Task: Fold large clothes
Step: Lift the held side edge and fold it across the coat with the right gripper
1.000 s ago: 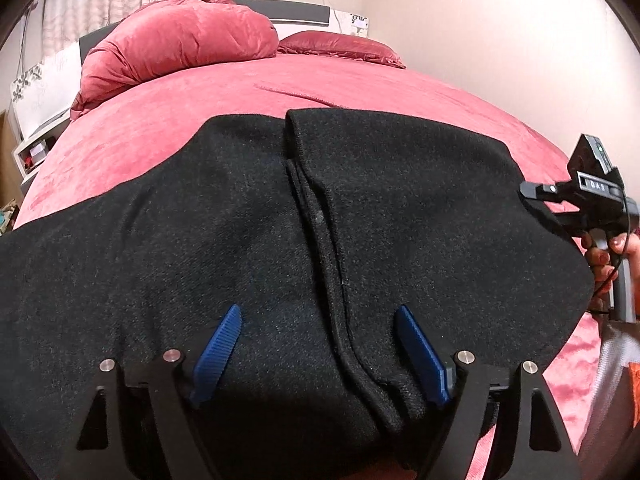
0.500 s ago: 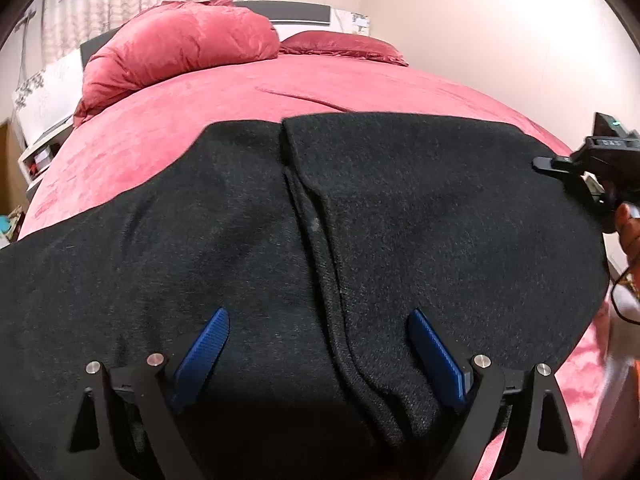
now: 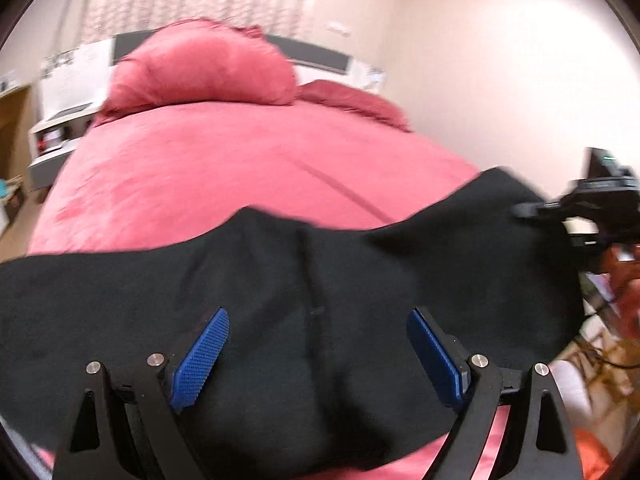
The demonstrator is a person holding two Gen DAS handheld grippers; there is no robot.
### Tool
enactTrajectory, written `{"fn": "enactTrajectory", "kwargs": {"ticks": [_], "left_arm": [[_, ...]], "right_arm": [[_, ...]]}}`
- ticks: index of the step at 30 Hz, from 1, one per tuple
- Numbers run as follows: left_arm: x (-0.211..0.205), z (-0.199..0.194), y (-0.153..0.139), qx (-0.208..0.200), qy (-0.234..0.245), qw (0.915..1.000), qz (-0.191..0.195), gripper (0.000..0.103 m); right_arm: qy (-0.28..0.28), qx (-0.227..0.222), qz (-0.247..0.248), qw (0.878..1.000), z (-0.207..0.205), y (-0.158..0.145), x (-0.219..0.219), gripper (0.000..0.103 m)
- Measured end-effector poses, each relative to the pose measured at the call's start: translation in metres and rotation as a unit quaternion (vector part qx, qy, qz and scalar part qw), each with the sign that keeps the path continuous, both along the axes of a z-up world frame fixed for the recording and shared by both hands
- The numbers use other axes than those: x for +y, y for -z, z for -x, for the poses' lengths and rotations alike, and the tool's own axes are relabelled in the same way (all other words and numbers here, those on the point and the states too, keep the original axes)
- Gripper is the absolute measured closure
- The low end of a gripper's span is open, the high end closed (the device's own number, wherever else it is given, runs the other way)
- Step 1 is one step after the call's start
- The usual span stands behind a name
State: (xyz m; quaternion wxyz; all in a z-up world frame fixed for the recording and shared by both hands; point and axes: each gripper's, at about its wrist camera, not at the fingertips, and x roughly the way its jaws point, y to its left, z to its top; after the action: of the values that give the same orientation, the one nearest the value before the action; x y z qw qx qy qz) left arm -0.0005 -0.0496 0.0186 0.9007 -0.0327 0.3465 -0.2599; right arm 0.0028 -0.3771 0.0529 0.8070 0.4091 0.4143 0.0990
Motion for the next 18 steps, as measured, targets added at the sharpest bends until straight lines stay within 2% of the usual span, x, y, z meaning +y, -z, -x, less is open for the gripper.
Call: {"fn": "enactTrajectory", "kwargs": {"ticks": [3,7,9,13,15,18], "left_arm": [[-0.022,0.003,-0.003,0.006,0.027,0.9996,0.005,0.012],[-0.062,0.004,0.001,0.015,0.077,0.9969,0.012,0.012],[-0.093,0.006,0.002,0.000,0.112,0.9937,-0.005,0.011],[-0.151,0.006,0.004,-0.018,0.168,0.9832,-0.069,0.011],[-0.170,0.001,0.010,0.001,0.176,0.9808,-0.084,0.011],[-0.175,-0.015,0.020,0.039,0.162,0.9825,-0.084,0.011]], "right_arm": [[0.040,0.020,-0.011,0.999,-0.003,0.014,-0.011,0.086],[0.090,0.060,-0.109,0.988,0.002,0.051,-0.042,0.086],[0.083,0.069,-0.128,0.986,-0.001,0.053,-0.046,0.086],[0.016,0.079,-0.072,0.994,-0.021,0.044,-0.046,0.084],[0.009,0.096,-0.061,0.993,-0.026,0.057,-0.057,0.082],[0.010,0.127,-0.048,0.991,-0.029,0.089,-0.072,0.083]]}}
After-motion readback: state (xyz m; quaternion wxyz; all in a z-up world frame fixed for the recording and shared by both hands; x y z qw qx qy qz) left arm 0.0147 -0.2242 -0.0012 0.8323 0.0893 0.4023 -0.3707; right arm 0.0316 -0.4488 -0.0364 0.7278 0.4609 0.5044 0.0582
